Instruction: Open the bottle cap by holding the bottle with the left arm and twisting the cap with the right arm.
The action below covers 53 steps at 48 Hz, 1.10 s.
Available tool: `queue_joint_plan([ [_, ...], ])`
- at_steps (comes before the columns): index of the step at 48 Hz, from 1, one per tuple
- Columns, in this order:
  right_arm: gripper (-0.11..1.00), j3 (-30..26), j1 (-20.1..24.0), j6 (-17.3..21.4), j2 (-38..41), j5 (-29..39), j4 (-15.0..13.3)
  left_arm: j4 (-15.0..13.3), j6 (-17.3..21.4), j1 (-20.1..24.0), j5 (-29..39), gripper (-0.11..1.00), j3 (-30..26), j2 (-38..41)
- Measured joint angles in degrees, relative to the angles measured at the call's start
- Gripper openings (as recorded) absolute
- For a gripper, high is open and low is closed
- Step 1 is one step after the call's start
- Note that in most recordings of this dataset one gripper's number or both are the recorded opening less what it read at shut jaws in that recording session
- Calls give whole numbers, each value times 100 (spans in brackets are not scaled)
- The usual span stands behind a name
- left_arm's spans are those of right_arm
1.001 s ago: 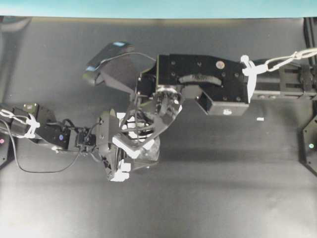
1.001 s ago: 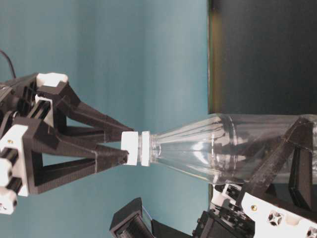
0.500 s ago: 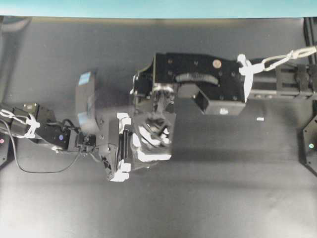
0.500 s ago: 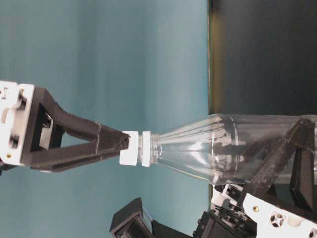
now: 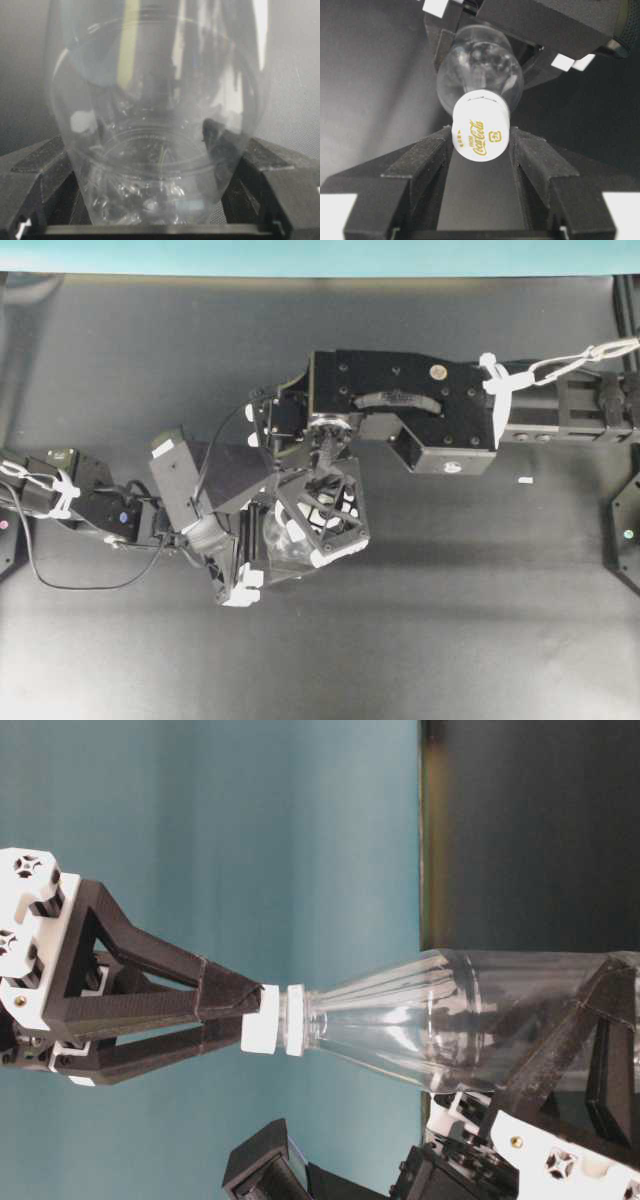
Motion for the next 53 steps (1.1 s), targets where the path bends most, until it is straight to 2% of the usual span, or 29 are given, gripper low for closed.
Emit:
queue_joint_plan([
  [32, 37, 0, 53, 44, -18, 97, -35, -9, 0, 0, 9, 81, 0, 0],
  [34, 42, 0, 70, 88, -18, 88, -44, 0, 9, -9, 9, 81, 0, 0],
  [39, 70, 9, 70, 246, -35, 79, -35, 0, 9, 0, 9, 81, 0, 0],
  [42, 81, 18, 70, 360, -62, 44, -44, 0, 0, -9, 9, 81, 0, 0],
  [53, 81, 26, -53, 729, -149, 18, -202, -9, 0, 0, 9, 81, 0, 9],
])
